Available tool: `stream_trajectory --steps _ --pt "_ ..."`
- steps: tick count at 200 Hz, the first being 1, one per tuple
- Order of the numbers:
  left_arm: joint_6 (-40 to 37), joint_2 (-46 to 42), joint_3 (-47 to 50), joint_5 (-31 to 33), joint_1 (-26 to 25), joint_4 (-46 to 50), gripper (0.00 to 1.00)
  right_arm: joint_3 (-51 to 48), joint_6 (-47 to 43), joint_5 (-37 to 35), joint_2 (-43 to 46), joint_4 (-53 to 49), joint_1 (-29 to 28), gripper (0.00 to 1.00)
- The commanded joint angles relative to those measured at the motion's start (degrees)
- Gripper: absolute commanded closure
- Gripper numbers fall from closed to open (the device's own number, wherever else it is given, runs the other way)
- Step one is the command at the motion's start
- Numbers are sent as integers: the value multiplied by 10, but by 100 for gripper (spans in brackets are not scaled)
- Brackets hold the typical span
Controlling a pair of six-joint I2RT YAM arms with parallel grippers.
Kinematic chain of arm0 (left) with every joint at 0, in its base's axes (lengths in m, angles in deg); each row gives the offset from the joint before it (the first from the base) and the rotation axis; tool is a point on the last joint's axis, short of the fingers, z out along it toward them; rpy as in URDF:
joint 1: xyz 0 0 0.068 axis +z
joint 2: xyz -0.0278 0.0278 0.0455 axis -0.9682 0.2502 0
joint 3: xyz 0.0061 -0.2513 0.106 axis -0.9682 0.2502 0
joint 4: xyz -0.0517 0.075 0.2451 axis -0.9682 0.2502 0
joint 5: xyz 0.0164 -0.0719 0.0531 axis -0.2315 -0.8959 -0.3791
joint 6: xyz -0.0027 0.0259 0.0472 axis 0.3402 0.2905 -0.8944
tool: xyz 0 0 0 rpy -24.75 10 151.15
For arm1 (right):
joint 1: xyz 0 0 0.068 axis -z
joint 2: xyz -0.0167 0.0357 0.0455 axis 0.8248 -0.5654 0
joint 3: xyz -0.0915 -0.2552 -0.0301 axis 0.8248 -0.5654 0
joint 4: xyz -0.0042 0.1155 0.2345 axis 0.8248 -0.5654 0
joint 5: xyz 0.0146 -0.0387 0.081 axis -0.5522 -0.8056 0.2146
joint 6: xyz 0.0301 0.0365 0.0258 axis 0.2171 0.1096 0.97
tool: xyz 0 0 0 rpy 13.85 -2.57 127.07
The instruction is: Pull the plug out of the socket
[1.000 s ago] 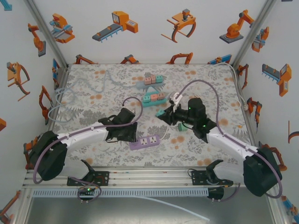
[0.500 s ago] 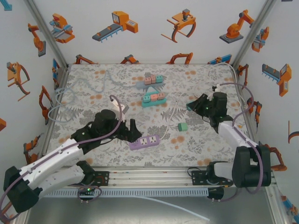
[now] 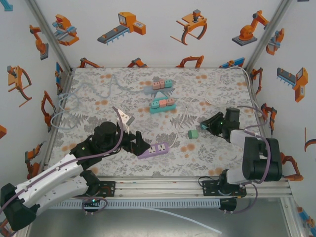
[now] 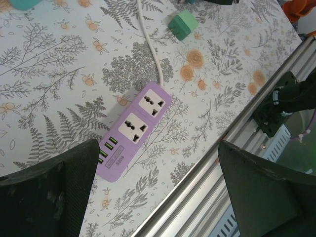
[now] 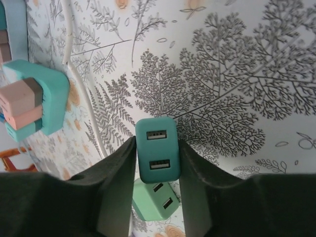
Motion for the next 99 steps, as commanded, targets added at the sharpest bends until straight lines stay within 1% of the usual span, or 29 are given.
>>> stream_trajectory --steps 1,35,58,81,99 --pt "-9 1 -5 26 -4 -6 3 -21 9 -37 10 5 2 54" --pt "1 -4 -6 68 -5 8 3 -31 1 -90 62 -42 1 44" --pt "6 -12 -4 89 -5 11 3 -26 -21 -127 124 -73 0 42" --pt "19 -16 -8 148 -3 25 3 -5 -79 -174 169 -97 -16 42" --pt "34 -8 -29 204 9 55 3 25 -126 -216 186 -107 -57 42"
